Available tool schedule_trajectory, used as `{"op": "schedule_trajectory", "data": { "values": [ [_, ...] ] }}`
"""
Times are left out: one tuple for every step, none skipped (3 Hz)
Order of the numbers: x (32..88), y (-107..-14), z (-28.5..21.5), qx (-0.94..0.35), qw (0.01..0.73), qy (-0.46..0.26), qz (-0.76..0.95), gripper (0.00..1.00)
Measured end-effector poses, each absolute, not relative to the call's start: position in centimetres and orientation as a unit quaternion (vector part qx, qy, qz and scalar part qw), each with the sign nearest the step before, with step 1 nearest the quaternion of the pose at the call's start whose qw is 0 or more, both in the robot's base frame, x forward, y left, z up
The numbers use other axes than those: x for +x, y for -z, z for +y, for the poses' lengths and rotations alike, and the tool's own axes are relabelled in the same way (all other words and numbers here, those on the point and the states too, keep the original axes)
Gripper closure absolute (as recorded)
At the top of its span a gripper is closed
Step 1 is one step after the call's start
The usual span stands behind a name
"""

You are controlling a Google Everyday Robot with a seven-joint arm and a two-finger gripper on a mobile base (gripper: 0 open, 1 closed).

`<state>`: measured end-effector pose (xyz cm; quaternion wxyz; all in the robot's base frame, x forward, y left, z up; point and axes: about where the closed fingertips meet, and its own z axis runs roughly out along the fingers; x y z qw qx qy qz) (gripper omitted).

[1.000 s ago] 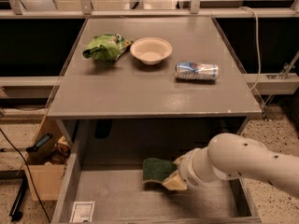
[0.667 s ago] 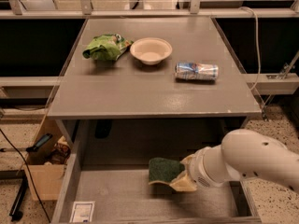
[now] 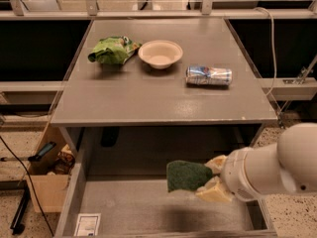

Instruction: Pick sponge from top drawer and place on counter

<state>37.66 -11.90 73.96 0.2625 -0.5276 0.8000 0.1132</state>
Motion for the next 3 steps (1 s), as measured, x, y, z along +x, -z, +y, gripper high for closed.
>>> {"op": "schedule_trajectory", "data": {
  "values": [
    [37.6, -78.7, -12.0, -0.554, 0.278, -0.097, 0.779, 1.00],
    [41.5, -83.3, -11.5, -0.578, 0.286, -0.078, 0.760, 1.00],
    [46.1, -86.8, -10.2, -0.589, 0.290, -0.066, 0.751, 1.00]
  ]
}}
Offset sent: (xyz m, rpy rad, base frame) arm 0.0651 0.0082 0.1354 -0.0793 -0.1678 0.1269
